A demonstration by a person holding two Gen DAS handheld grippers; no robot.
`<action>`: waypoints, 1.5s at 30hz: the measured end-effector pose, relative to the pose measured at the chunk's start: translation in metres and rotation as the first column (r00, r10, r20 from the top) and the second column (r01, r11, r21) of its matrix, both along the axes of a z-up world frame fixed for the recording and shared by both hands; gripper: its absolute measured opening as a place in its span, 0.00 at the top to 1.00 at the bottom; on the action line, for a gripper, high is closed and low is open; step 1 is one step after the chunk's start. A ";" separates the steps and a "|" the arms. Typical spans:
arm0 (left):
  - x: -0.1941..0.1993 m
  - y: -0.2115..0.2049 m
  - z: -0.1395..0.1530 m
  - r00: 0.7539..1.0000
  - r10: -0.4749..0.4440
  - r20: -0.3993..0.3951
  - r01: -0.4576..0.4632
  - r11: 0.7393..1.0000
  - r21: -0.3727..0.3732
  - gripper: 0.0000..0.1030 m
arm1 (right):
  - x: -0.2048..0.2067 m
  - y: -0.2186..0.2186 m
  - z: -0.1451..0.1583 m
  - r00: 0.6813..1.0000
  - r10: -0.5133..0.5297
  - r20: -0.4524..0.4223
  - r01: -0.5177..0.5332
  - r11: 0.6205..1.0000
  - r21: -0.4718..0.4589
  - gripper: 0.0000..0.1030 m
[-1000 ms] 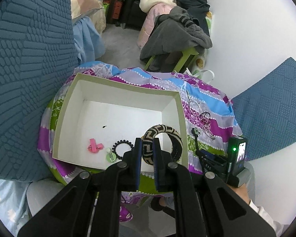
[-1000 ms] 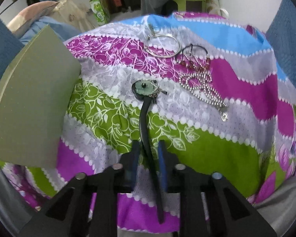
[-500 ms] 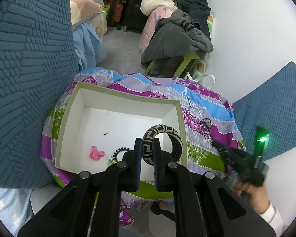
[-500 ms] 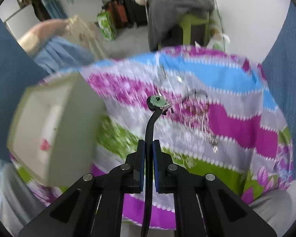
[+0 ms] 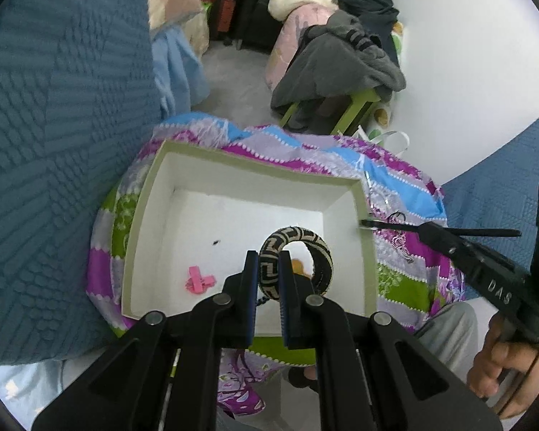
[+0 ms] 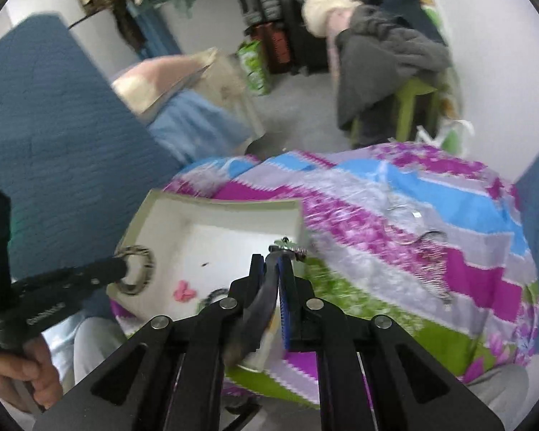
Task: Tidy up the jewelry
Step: 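Open the left tool to drop the bangle while the right tool drops the hair pin into the box, then move both tools back from the box toward the remaining jewelry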
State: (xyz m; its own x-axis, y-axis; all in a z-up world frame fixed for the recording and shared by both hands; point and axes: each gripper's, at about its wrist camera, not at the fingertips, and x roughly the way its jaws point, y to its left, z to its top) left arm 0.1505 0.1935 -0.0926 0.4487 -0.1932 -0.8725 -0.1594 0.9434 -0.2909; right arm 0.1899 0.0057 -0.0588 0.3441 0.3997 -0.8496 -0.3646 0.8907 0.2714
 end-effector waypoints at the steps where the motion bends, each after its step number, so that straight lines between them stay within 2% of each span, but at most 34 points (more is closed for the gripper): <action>1: 0.000 0.002 -0.004 1.000 0.002 -0.009 -0.002 1.000 -0.003 0.90 | 0.000 0.008 -0.006 1.000 0.014 -0.015 -0.014 1.000 0.009 0.94; 8: -0.002 0.010 -0.026 0.999 0.005 -0.045 -0.005 1.000 0.000 0.90 | -0.012 0.036 -0.043 0.994 0.068 -0.088 -0.069 0.998 -0.013 0.94; 12: -0.002 0.014 -0.027 0.999 0.009 -0.044 -0.009 1.000 -0.007 0.90 | -0.014 0.039 -0.050 0.990 0.075 -0.116 -0.076 0.997 -0.002 0.94; 14: -0.002 0.013 -0.022 0.999 0.007 -0.032 -0.007 1.000 0.001 0.89 | -0.014 0.039 -0.048 0.991 0.071 -0.115 -0.073 0.997 -0.013 0.90; 15: -0.002 0.013 -0.020 1.000 0.003 -0.029 -0.003 1.000 0.000 0.89 | -0.014 0.038 -0.046 0.992 0.068 -0.111 -0.071 0.997 -0.019 0.82; 16: -0.002 0.012 -0.017 1.000 -0.003 -0.024 0.003 1.000 -0.002 0.88 | -0.013 0.036 -0.043 0.992 0.067 -0.107 -0.069 0.998 -0.013 0.76; 18: -0.003 0.010 -0.007 1.000 -0.009 -0.004 0.009 1.000 0.010 0.83 | -0.014 0.031 -0.032 0.994 0.065 -0.093 -0.064 0.998 0.015 0.76; 20: -0.005 0.007 0.006 1.000 -0.009 0.020 0.009 1.000 0.025 0.58 | -0.017 0.026 -0.019 0.996 0.066 -0.065 -0.065 0.998 0.020 0.76; 21: -0.006 0.006 0.011 0.999 -0.010 0.035 0.009 1.000 0.029 0.55 | -0.019 0.023 -0.010 0.997 0.067 -0.044 -0.066 0.998 0.024 0.76; 25: -0.012 -0.005 0.039 0.996 -0.017 0.084 0.013 0.999 0.048 0.54 | -0.027 0.004 0.027 0.997 0.064 0.032 -0.066 0.996 0.066 0.76; 34: -0.033 -0.042 0.096 0.977 -0.054 0.205 0.041 0.997 0.067 0.54 | -0.052 -0.047 0.093 0.978 0.022 0.206 -0.038 0.997 0.072 0.76; 39: -0.042 -0.070 0.111 0.964 -0.084 0.254 0.070 0.996 0.063 0.54 | -0.069 -0.082 0.114 0.960 -0.018 0.280 -0.005 0.997 0.081 0.76; 45: -0.048 -0.097 0.106 0.959 -0.107 0.264 0.101 0.994 0.038 0.54 | -0.087 -0.120 0.115 0.941 -0.062 0.332 0.039 0.996 0.076 0.76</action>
State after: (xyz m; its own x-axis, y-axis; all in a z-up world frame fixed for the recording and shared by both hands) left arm 0.1028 0.0967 0.0139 0.6431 -0.2320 -0.7298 0.0199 0.9577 -0.2869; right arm 0.1032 -0.1144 0.0561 0.6245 0.4266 -0.6543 -0.3998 0.8942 0.2014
